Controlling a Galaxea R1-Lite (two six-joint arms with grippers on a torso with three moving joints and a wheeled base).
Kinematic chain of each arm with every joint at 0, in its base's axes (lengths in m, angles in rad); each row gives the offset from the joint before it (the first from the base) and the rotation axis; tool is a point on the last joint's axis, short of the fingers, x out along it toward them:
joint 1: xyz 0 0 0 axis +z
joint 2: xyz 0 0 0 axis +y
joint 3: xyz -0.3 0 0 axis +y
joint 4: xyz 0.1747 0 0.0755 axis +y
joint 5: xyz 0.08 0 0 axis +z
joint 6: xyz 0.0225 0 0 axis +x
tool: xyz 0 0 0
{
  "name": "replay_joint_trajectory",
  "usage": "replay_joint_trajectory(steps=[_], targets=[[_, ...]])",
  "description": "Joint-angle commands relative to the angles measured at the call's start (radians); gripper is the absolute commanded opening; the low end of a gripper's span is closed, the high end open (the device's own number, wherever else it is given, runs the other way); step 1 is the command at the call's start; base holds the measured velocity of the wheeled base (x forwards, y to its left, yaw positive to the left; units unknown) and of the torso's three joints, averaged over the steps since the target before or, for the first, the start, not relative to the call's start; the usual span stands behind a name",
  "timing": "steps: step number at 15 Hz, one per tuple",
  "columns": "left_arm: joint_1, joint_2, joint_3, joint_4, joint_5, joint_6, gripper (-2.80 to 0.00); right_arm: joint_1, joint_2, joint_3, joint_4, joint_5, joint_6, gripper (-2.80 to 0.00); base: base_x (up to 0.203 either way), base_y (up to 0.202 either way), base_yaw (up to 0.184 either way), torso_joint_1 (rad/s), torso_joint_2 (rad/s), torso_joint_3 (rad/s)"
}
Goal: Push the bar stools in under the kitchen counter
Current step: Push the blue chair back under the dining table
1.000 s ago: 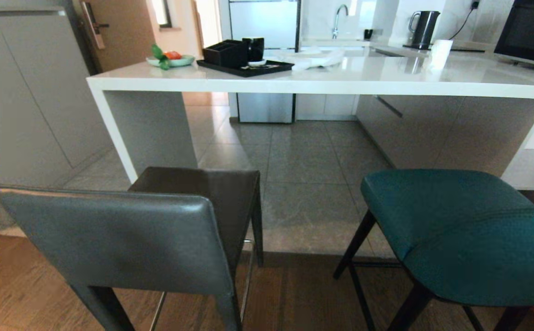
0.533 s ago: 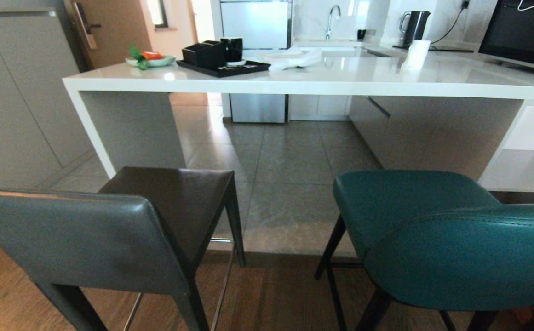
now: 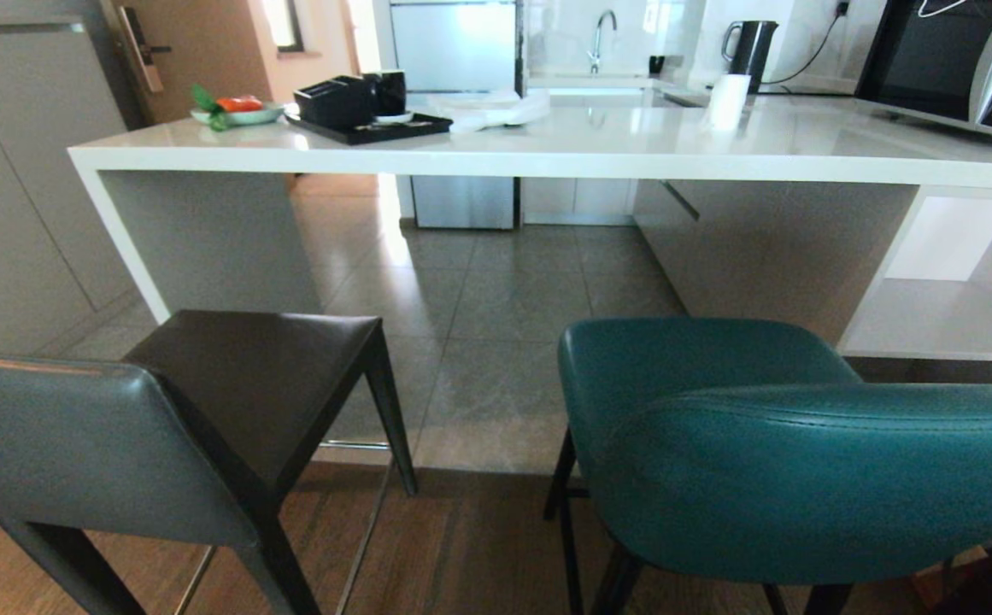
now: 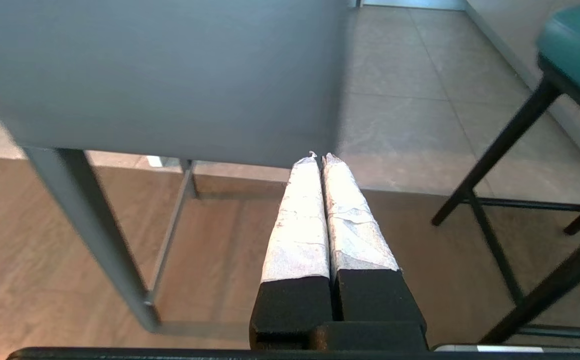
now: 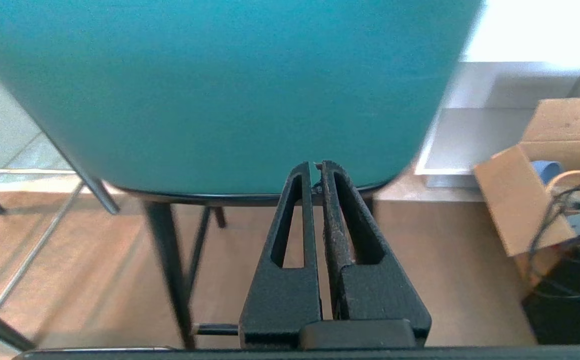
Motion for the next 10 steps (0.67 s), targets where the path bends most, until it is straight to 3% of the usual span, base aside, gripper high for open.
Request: replay_joint_trajectory(steps=[1,10], targets=[[0.000,0.001,0.000,0.000,0.000,0.000,-2.80,0.000,0.000,0.000,0.000,0.001,0.000,-2.80,0.000,-0.193,0.001,0.002,0.00,0.002],[0.000,0.000,0.000,-0.001,-0.001,0.000,-2.80,0.000,0.000,0.000,0.000,0.001,0.000,-2.80,0.000,-0.196,0.002,0.002,0.00,0.001]])
